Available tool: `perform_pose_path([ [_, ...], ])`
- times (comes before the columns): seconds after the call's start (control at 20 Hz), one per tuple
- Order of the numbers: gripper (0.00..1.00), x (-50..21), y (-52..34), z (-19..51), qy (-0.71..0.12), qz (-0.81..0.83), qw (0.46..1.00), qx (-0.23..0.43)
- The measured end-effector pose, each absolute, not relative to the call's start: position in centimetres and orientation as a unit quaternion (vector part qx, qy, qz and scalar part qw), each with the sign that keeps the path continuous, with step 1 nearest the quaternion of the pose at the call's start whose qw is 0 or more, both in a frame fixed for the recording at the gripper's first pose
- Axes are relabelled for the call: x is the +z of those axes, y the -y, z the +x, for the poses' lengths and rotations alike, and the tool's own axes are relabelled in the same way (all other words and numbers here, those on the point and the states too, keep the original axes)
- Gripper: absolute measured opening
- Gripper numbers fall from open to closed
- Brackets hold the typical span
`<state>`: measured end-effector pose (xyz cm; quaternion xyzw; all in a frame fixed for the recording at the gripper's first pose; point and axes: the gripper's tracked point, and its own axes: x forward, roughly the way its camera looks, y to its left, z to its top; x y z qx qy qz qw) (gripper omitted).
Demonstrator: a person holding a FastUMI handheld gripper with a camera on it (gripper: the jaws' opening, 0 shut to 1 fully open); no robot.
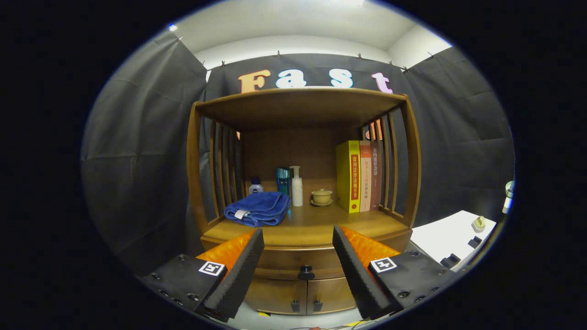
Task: Pull open the drawer, take out the items inside it, and place them on the countertop above the cabinet.
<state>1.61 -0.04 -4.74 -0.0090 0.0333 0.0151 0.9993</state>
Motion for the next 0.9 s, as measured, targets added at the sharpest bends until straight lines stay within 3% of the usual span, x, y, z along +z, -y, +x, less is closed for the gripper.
perform_pose_path([
  [0.5, 1.00, -18.1, 1.9, 6.9, -0.151, 0.002, 0.989, -0.003],
  [0.9, 1.00, -23.5, 2.2, 10.3, -0.196, 0.020, 0.980, -0.005],
])
